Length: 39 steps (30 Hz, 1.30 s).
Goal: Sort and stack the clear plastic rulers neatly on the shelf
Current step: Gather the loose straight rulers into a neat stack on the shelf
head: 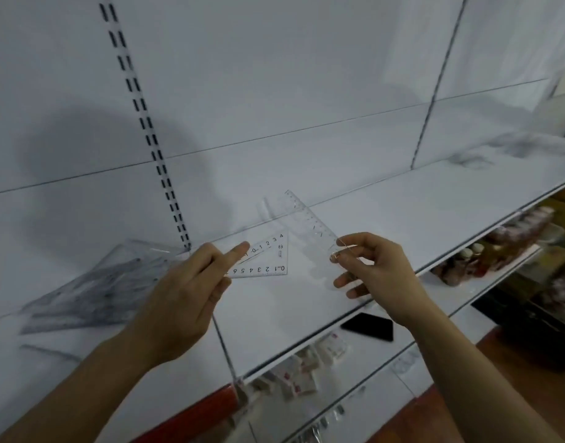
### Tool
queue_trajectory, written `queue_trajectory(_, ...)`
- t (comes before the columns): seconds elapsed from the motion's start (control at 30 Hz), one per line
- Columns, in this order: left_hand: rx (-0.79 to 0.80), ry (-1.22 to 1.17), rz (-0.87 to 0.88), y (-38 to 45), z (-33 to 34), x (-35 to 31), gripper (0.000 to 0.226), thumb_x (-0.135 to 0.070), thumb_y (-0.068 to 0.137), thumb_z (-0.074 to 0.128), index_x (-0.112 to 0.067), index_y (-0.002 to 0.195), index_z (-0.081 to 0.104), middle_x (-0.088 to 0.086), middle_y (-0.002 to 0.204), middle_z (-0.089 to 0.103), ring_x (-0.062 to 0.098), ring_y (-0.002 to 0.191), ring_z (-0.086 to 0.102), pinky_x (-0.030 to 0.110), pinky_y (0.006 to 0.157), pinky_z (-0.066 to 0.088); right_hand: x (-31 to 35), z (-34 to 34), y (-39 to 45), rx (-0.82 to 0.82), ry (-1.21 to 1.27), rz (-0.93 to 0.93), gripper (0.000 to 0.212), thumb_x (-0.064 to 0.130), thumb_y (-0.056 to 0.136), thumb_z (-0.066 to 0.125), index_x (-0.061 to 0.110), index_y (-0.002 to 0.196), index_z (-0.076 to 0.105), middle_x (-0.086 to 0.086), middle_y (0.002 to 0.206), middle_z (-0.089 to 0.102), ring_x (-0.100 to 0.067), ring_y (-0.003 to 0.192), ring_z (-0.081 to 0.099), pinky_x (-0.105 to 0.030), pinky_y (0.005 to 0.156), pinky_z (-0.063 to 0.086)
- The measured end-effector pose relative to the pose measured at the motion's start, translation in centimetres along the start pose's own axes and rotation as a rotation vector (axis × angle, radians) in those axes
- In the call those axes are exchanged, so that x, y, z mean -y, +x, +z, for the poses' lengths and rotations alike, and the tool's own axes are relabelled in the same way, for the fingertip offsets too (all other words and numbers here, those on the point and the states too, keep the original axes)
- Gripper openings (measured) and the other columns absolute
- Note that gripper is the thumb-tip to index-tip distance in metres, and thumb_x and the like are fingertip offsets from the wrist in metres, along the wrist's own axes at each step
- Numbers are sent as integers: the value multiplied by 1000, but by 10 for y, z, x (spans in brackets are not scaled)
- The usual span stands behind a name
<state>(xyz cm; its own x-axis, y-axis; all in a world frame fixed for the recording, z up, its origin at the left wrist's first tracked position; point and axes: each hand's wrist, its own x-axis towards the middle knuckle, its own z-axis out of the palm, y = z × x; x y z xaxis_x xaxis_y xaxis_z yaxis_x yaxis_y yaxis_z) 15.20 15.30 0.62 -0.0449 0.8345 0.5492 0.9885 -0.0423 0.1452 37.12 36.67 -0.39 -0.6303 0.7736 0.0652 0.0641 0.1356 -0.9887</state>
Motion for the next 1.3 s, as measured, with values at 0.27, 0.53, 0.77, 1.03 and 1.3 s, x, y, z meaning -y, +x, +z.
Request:
queue_trajectory(0.27, -14, -136, 214, 129, 111, -114, 49, -25, 103, 33, -13, 150, 43, -7, 104, 45, 18, 73, 53, 36, 56, 51, -36, -190, -6, -149, -83, -31, 15, 17, 108, 42, 17, 109, 58, -6, 92, 69, -16, 68, 55, -29, 57, 41)
queue_trajectory(0.53, 132, -269, 406, 234, 202, -208, 47, -24, 104, 35, -19, 151, 38, -9, 106, 46, 7, 79, 46, 16, 71, 42, -58, -345, -23, -457, -410, -87, 27, 28, 97, 66, 30, 123, 58, 11, 103, 66, -3, 80, 59, -14, 66, 47)
queue_trajectory(0.77, 150, -316, 574, 337, 274, -240, 53, -12, 97, 41, -17, 150, 40, -8, 110, 46, 10, 81, 49, 26, 68, 48, -75, -431, -7, -663, -646, -32, 33, 29, 91, 74, 25, 124, 68, 16, 104, 67, -2, 90, 62, -21, 78, 54)
queue_trajectory(1.03, 108, -404, 641, 458, 364, -245, 51, -3, 96, 47, -23, 143, 42, 5, 114, 57, 26, 79, 59, 43, 63, 53, -101, -512, 90, -719, -710, -47, 34, 14, 98, 65, 20, 131, 63, 11, 117, 64, 15, 91, 57, 0, 73, 45)
queue_trajectory(1.3, 107, -475, 560, 563, 442, -228, 36, -19, 103, 40, -22, 137, 50, -3, 116, 56, 20, 92, 64, 39, 70, 56, -114, -585, 209, -694, -714, -35, 26, 18, 100, 63, 27, 124, 65, 18, 109, 65, 15, 91, 55, 0, 70, 44)
